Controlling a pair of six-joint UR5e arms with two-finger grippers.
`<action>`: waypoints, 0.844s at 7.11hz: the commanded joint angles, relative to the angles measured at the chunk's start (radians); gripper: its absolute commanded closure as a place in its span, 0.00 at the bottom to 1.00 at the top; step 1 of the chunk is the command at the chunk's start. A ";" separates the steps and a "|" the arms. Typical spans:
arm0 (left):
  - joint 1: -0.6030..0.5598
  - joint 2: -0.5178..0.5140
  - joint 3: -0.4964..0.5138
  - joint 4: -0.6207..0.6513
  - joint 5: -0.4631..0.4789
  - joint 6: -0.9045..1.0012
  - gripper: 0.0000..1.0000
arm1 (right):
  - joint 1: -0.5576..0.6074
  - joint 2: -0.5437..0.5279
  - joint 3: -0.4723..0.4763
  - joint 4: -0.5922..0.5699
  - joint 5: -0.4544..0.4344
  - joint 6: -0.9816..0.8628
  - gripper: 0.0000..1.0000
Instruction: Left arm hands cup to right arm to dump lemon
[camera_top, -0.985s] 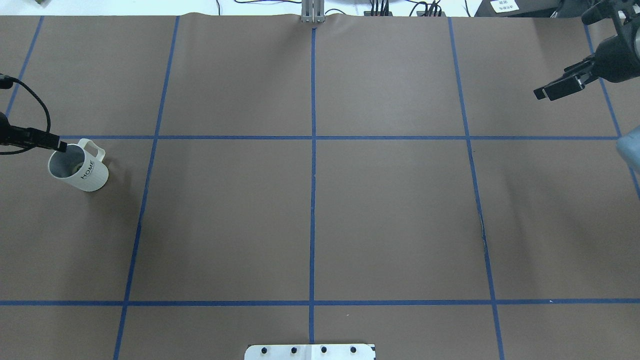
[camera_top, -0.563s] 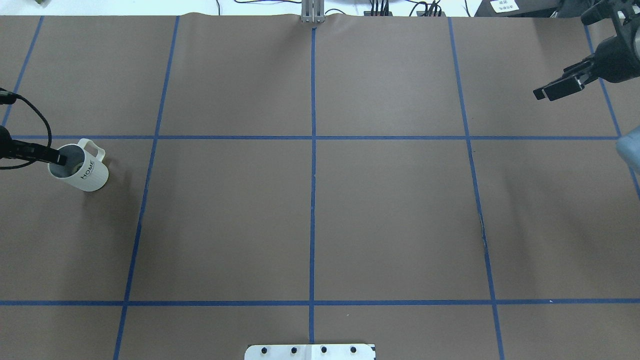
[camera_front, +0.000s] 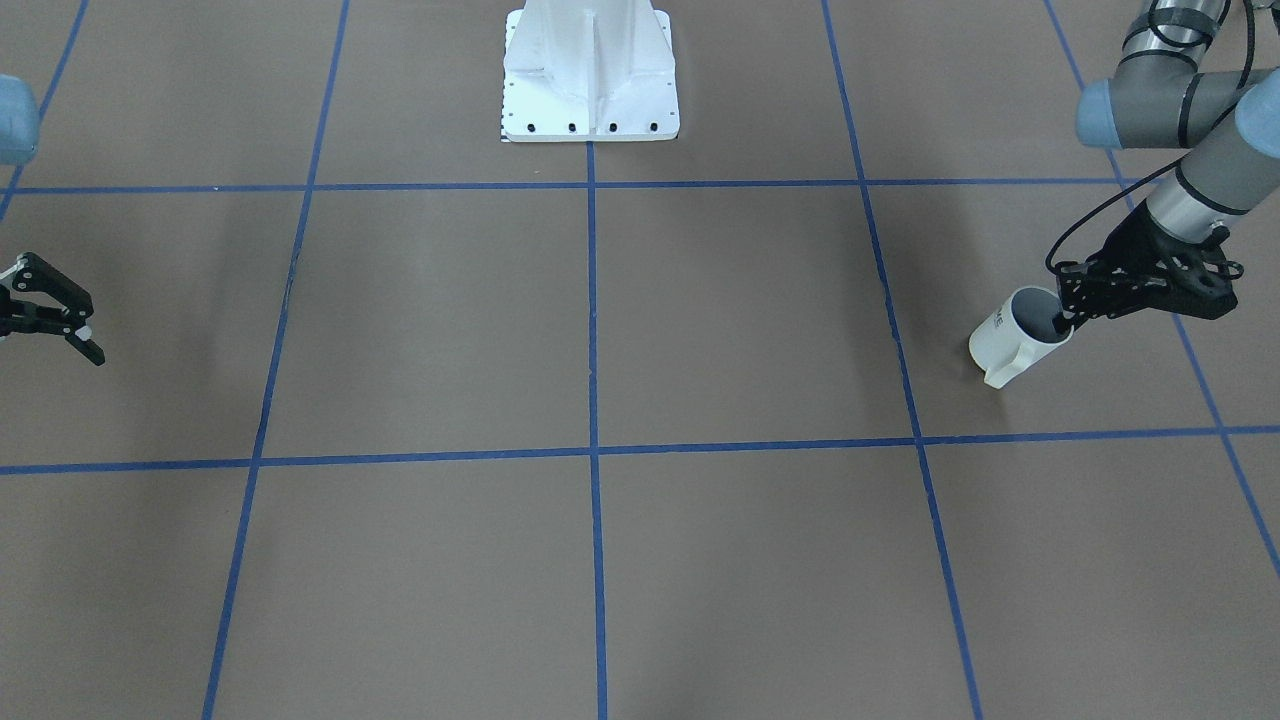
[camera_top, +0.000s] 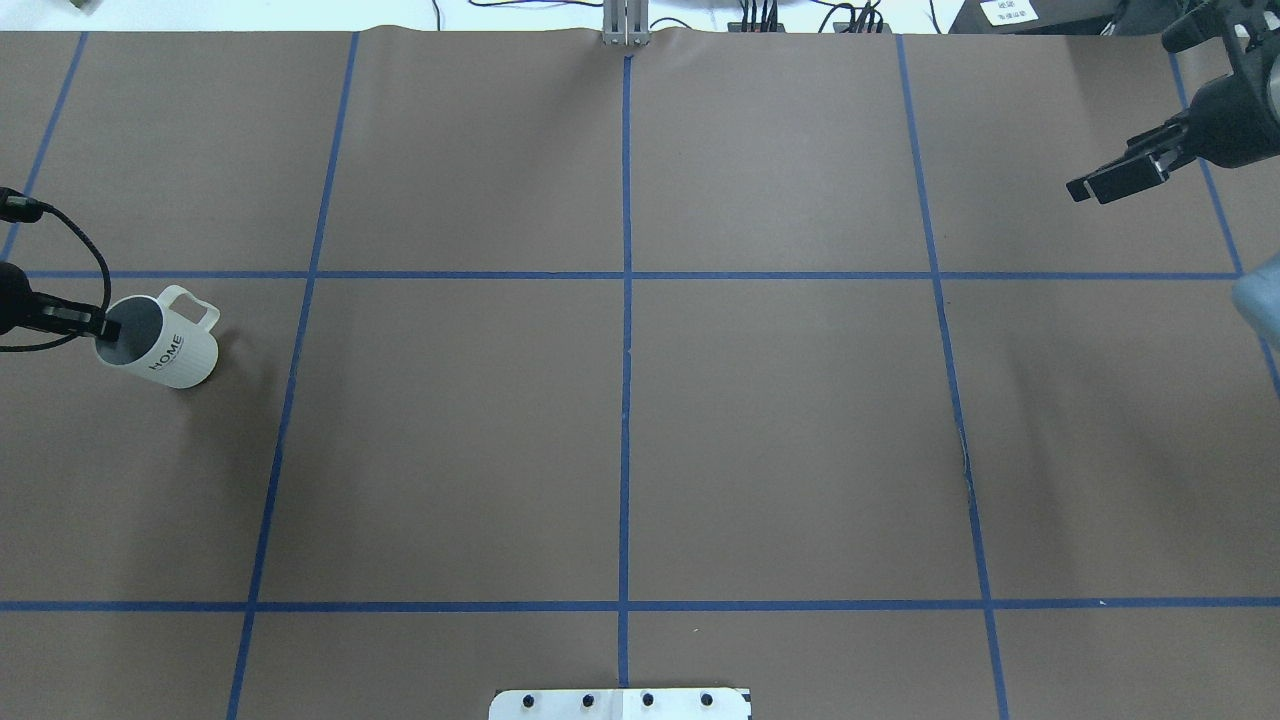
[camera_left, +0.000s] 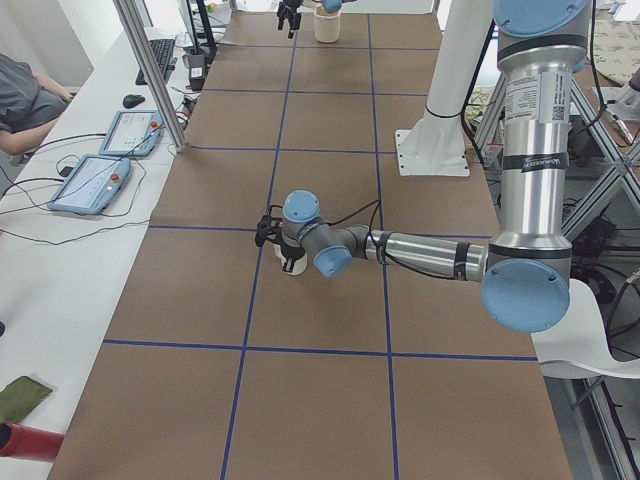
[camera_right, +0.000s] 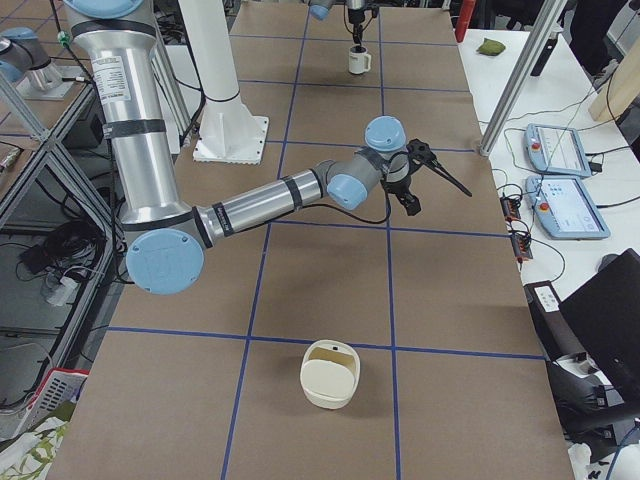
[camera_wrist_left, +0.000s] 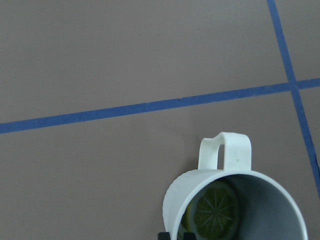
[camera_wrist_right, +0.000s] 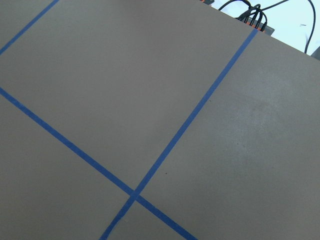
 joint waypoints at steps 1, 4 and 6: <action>-0.005 -0.003 -0.065 0.009 -0.011 -0.004 1.00 | 0.000 0.001 -0.011 0.087 -0.008 -0.011 0.00; -0.017 -0.065 -0.257 0.267 -0.014 -0.078 1.00 | -0.041 0.028 -0.017 0.226 -0.072 0.005 0.11; -0.007 -0.220 -0.273 0.285 -0.006 -0.505 1.00 | -0.163 0.028 -0.017 0.391 -0.321 0.150 0.10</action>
